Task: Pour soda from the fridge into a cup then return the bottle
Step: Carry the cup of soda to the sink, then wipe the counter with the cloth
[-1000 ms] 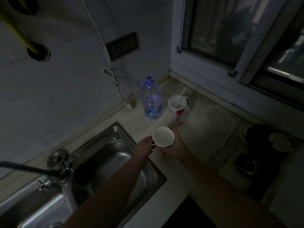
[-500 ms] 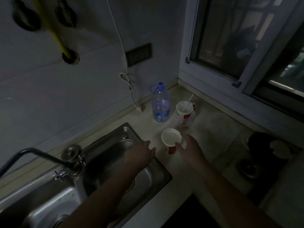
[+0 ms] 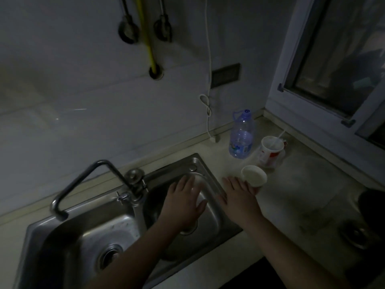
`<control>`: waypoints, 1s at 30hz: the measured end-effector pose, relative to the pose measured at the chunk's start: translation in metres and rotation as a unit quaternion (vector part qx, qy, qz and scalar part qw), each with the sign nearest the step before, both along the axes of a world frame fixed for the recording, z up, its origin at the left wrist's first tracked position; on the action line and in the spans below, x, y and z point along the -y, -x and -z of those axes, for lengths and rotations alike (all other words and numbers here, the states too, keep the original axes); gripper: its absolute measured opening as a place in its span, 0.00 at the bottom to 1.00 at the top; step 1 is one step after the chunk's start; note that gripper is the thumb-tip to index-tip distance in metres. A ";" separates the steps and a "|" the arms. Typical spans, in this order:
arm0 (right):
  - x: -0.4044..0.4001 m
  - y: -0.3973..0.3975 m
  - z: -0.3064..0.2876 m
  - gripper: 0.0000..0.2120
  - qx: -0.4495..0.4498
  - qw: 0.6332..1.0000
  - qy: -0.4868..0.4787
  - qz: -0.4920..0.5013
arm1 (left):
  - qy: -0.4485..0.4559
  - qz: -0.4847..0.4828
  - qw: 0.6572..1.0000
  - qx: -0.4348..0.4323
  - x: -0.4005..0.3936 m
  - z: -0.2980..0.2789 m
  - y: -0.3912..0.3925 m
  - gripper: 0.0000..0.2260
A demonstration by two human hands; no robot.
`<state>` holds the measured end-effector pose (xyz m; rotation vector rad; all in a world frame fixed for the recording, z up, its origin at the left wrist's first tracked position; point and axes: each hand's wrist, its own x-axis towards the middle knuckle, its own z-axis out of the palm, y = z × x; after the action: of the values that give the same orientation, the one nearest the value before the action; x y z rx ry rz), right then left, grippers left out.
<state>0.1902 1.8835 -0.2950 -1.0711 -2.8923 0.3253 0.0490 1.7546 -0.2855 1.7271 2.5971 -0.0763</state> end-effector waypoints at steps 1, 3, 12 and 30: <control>0.009 0.005 -0.003 0.32 0.003 1.000 0.001 -0.010 | 0.000 -0.008 1.000 0.001 0.011 -0.002 0.003 0.34; 0.030 0.016 -0.011 0.29 -0.005 0.999 -0.003 -0.036 | 0.000 -0.025 1.000 0.006 0.034 -0.005 0.008 0.32; 0.168 0.061 -0.042 0.27 0.011 0.993 0.010 -0.120 | -0.029 -0.117 0.993 0.020 0.194 -0.023 0.018 0.29; 0.516 0.134 -0.051 0.25 0.003 0.942 0.010 -0.335 | -0.034 -0.333 0.942 0.016 0.570 -0.047 0.012 0.29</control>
<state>0.0562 1.3672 -0.2438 -0.0436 -3.1661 0.3612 0.0366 1.1841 -0.2388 0.7652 3.0212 0.0556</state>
